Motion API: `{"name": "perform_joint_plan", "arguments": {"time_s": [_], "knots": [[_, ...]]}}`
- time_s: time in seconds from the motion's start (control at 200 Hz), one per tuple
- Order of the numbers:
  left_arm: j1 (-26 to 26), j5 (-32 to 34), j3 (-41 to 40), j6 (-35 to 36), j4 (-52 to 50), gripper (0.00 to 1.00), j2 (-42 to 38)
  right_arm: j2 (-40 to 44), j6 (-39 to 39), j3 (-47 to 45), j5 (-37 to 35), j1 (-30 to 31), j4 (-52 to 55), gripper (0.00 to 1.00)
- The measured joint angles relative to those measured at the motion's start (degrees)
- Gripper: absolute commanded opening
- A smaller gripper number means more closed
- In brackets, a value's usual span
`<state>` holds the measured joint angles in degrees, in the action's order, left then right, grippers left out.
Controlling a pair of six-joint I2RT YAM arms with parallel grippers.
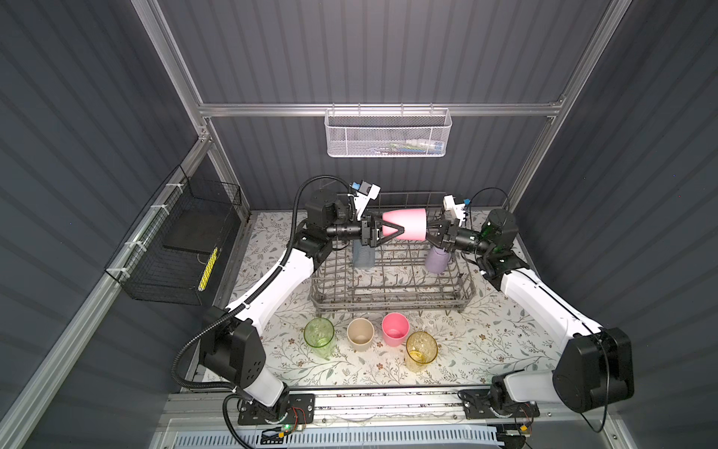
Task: Load cups into a dish rack
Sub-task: Place the cup upside down at the dish rack.
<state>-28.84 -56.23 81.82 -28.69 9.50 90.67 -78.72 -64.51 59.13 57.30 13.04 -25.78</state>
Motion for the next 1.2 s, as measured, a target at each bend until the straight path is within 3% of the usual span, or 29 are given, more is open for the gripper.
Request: {"name": "perform_joint_plan", "arguments": {"time_s": [0.15,0.295,0.775,1.196], "knots": [[0.0,-0.3,0.0,-0.3,0.7,0.73,0.0,-0.1,-0.2,-0.3,0.2,0.1,-1.1,0.00],[0.2,-0.4,0.0,-1.4,0.9,0.59,0.0,-0.5,-0.2,-0.4,0.9,0.1,-2.7,0.00],[0.7,-0.4,-2.3,-2.0,2.6,0.56,0.0,-3.3,-1.5,-0.9,3.0,0.0,-6.0,0.00],[-0.1,-0.3,-2.3,-0.9,2.2,0.55,0.0,-1.1,-0.7,-1.6,3.0,-1.8,-2.6,0.36]]}}
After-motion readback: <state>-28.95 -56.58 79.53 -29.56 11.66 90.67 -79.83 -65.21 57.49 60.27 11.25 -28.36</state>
